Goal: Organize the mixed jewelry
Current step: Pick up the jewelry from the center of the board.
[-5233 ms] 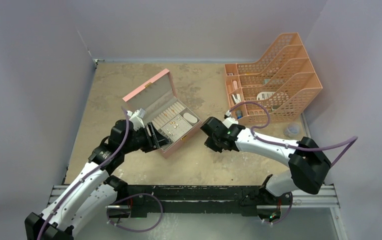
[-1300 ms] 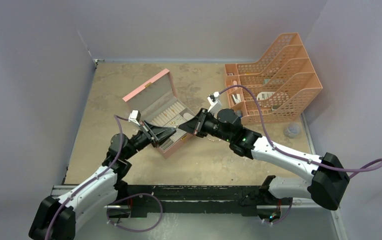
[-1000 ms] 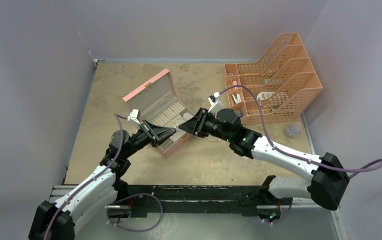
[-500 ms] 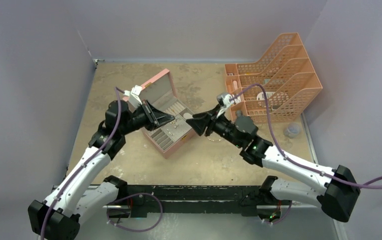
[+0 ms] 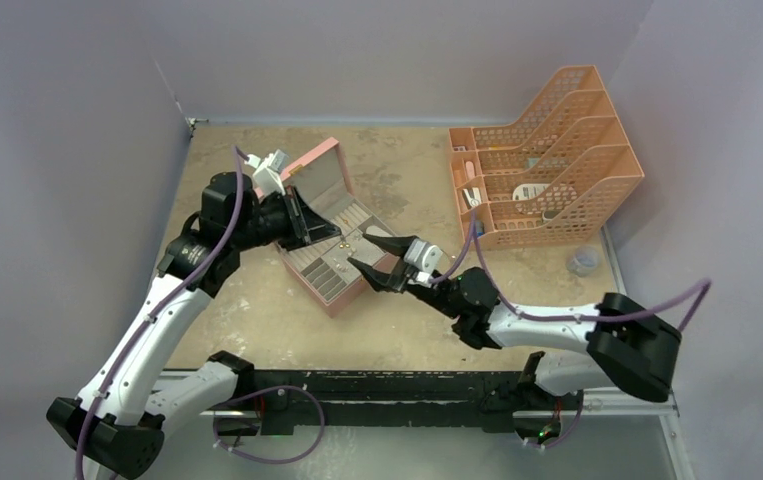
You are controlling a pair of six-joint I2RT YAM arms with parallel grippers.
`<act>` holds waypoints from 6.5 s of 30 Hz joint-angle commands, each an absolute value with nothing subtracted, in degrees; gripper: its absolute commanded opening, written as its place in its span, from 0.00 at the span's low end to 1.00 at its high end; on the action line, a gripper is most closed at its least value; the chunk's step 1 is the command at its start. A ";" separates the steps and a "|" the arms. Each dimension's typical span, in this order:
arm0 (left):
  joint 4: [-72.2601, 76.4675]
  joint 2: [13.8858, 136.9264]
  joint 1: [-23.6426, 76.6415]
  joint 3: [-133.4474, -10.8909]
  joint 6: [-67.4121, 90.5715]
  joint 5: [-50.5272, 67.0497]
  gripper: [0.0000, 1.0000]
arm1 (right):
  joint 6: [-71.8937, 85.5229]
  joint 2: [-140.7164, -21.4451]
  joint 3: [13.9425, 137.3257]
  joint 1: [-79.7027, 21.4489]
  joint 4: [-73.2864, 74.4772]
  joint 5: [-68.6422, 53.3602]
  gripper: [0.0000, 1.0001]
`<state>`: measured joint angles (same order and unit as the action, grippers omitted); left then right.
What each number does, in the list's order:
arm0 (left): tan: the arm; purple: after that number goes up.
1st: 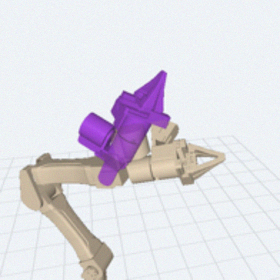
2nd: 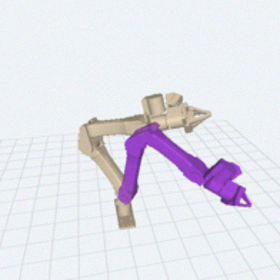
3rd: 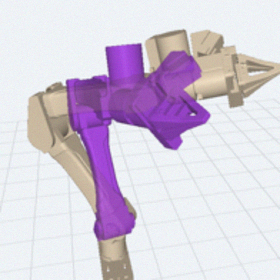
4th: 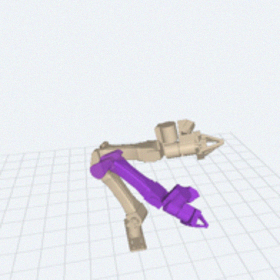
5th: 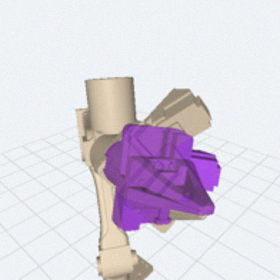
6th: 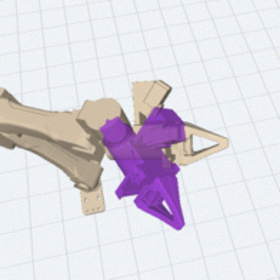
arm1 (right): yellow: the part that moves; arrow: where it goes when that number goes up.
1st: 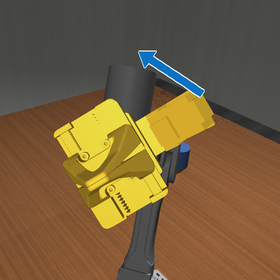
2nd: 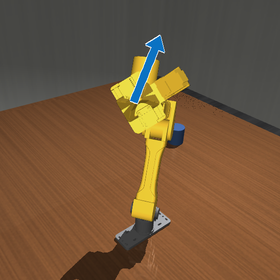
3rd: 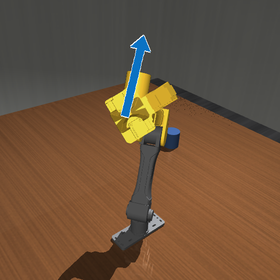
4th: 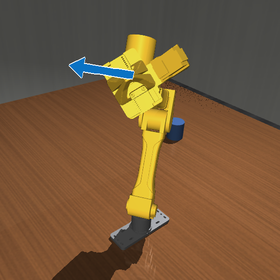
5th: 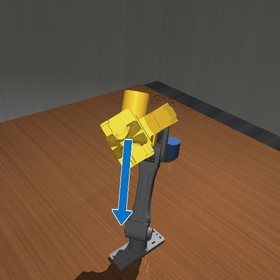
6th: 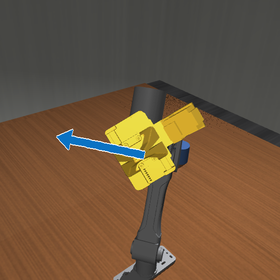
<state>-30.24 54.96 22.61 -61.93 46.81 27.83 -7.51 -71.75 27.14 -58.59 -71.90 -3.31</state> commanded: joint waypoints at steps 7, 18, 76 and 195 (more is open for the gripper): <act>-34.12 55.63 22.32 -65.05 43.81 26.54 0.00 | -20.15 -82.41 35.67 -62.56 -90.34 6.77 0.50; -34.45 55.02 22.32 -65.13 44.17 25.41 0.00 | -22.40 -83.17 34.34 -63.54 -88.44 0.16 0.51; -29.80 49.51 22.32 -63.58 42.94 18.31 0.43 | 0.17 -70.04 44.78 -56.15 -44.05 -21.22 0.00; -7.88 46.96 22.94 -42.90 58.11 40.42 0.29 | -38.20 -65.80 57.14 -68.91 -5.27 3.33 0.00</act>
